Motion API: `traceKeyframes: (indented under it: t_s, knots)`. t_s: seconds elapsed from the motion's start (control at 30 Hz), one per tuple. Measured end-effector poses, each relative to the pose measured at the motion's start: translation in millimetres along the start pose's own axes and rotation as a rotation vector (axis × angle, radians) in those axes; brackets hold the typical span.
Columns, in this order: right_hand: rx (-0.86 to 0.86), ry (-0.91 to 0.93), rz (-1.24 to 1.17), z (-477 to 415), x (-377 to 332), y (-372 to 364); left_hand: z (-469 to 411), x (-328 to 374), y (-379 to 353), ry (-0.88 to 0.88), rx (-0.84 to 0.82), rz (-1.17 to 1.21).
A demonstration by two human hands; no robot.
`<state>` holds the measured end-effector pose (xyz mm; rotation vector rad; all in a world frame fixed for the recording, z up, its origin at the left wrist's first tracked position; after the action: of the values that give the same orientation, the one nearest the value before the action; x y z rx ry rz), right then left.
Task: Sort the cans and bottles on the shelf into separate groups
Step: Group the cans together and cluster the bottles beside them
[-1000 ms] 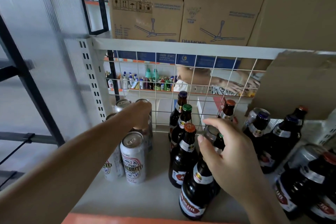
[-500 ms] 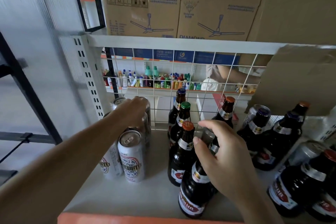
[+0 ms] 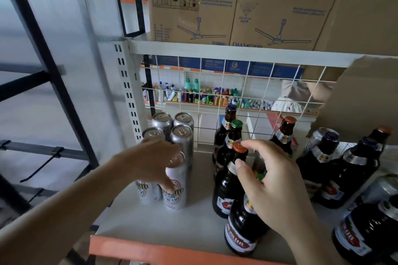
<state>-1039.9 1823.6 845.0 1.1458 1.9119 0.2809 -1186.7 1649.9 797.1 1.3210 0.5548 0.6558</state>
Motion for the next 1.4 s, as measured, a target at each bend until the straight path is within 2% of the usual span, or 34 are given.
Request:
traceKeyframes:
  t_s: [0.13, 0.6, 0.73, 0.83, 0.93, 1.03, 1.13, 1.2, 1.27, 1.4]
  knots:
    - [-0.025, 0.011, 0.003, 0.7, -8.0, -7.7, -6.6, -0.6, 3.6, -0.011, 0.103, 0.037]
    - [-0.008, -0.012, 0.027, 15.2, -8.5, 0.1, -26.8, -16.3, 5.6, -0.006, 0.26, 0.253]
    - [0.035, 0.064, 0.019, 17.1, -28.8, -11.2, -16.8, -24.5, -0.9, 0.015, 0.394, 0.285]
    - [-0.03, 0.105, -0.04, 16.8, -48.6, -32.3, 9.8, -37.0, -1.5, 0.149, 0.54, 0.435]
    - [-0.272, 0.021, -0.044, 14.1, -53.1, -74.2, 44.8, -62.6, -20.1, 0.392, 0.656, 0.652]
    - [-0.384, -0.161, -0.011, 5.1, -36.5, -120.6, 61.2, -82.9, -63.9, 0.552, 0.579, 0.842]
    - [-0.335, -0.308, 0.023, -7.1, -19.7, -156.6, 56.6, -87.5, -106.5, 0.608, 0.397, 1.067]
    - [-0.274, -0.364, 0.041, -13.0, -11.8, -169.8, 50.4, -86.1, -118.3, 0.593, 0.366, 1.142]
    - [-0.295, -0.413, 0.0, -13.7, -6.0, -181.4, 42.1, -82.7, -121.8, 0.554, 0.383, 1.172]
    - [-0.261, -0.425, -0.05, -12.3, 3.4, -189.5, 27.8, -74.8, -121.1, 0.503, 0.406, 1.254]
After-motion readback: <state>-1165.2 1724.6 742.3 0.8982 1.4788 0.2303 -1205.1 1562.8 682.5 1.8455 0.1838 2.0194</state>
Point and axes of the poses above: each hand's wrist, its own z-axis away from the middle knuckle, its own y-axis out of the back of the hand, x = y × z, the point moved 6 cm from there along -z, towards the middle knuckle, and after that the axes turned 2 degrees about x, right-handed, at the moved point
